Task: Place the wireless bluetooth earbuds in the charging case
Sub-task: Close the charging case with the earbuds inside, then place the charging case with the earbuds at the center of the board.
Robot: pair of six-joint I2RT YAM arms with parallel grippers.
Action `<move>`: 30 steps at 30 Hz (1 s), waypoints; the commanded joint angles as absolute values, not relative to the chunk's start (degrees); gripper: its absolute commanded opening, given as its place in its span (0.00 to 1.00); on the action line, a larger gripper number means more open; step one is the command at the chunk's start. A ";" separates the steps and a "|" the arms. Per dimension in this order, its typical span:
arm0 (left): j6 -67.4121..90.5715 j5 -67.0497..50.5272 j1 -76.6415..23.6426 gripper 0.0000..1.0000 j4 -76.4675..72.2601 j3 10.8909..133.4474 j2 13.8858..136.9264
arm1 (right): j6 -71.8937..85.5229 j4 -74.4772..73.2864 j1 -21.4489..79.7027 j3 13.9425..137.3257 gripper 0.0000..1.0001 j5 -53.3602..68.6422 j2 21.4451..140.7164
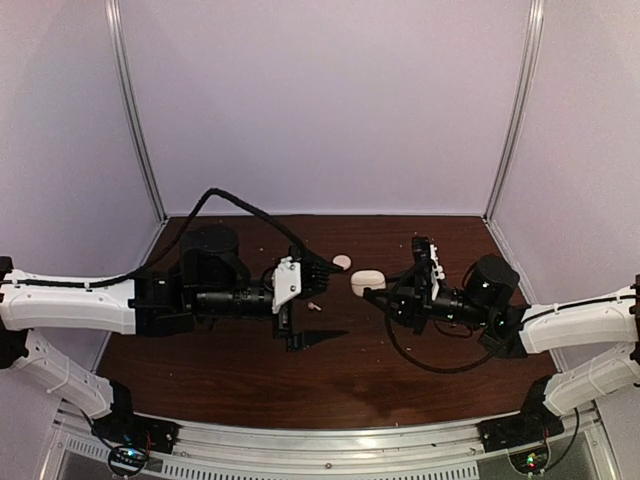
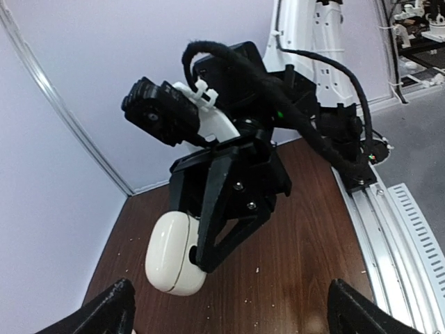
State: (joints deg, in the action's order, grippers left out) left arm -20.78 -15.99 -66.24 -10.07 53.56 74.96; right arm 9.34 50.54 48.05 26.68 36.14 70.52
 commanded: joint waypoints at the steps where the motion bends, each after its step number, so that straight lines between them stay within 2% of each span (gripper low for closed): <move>1: -14.82 -4.86 -65.49 0.98 -17.44 52.18 75.01 | 14.18 47.42 43.95 26.90 0.00 29.99 68.56; 11: 4.08 -5.89 -54.43 0.98 -26.88 48.41 74.14 | 20.93 36.59 34.81 25.42 0.00 23.53 65.64; 20: 10.31 10.72 -53.70 0.98 -22.58 51.45 76.91 | 25.88 28.76 30.32 23.81 0.00 22.34 69.09; 30: 10.12 12.90 -53.52 0.98 -17.16 54.05 78.79 | 27.90 25.76 24.41 24.08 0.01 21.59 75.68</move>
